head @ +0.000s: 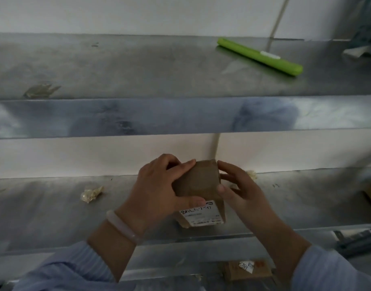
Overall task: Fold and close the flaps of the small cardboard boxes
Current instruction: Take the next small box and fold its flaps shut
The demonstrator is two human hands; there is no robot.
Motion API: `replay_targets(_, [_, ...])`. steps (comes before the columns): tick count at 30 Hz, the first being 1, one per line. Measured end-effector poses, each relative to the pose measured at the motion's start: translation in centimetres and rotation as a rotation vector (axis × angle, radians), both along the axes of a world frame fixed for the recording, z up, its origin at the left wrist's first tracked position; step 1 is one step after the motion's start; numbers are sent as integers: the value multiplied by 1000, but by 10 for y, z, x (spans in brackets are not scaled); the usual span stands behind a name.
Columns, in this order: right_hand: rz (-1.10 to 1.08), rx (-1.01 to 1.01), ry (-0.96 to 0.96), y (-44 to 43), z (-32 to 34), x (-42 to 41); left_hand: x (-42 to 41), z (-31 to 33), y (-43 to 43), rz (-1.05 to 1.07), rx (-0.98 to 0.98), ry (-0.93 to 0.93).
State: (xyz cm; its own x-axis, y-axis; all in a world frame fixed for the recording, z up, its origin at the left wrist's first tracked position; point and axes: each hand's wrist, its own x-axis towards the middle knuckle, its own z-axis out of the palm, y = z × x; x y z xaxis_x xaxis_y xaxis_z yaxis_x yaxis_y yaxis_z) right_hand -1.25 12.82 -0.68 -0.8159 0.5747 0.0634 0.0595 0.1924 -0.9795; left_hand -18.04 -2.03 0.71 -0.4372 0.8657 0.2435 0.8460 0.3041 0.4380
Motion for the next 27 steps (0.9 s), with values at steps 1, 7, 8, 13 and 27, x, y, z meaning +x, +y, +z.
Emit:
replay_targets(1, [13, 0, -50, 6, 8, 2, 2, 0, 4, -11, -14, 28])
replay_targets(7, [7, -337, -252, 36, 10, 19, 14, -10, 28, -103, -92, 179])
replay_targets(8, [-12, -353, -289, 36, 7, 22, 14, -14, 31, -114, -100, 186])
replay_targets(13, [-47, -279, -288, 23, -11, 25, 7, -26, 30, -106, -116, 191])
replay_targets(27, [56, -540, -292, 26, -12, 11, -1, -35, 21, -88, -81, 153])
